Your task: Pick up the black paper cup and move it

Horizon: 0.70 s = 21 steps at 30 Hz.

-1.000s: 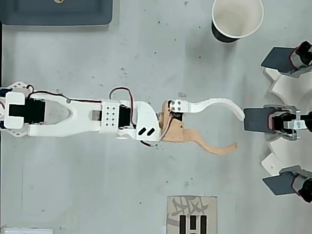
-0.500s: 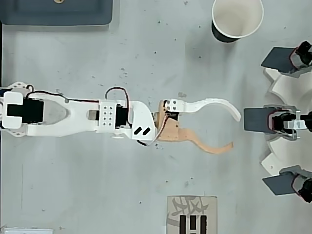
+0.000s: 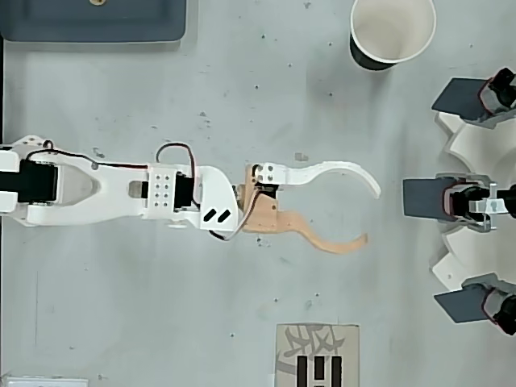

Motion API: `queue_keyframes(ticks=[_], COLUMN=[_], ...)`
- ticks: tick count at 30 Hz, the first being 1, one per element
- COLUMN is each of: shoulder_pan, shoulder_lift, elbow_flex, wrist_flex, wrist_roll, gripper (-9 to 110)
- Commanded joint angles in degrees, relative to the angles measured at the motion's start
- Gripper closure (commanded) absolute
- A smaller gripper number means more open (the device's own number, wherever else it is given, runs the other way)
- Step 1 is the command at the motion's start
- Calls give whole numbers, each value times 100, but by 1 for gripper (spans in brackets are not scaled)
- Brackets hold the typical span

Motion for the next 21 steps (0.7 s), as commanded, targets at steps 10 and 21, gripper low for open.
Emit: queue_keyframes(ticks=[10,21], shoulder_pan=[18,18], shoulder_lift=[1151,2039], elbow_flex=[984,2443], wrist_flex=[-562,-1283], wrist_roll=[-53,-53], gripper=[90,90])
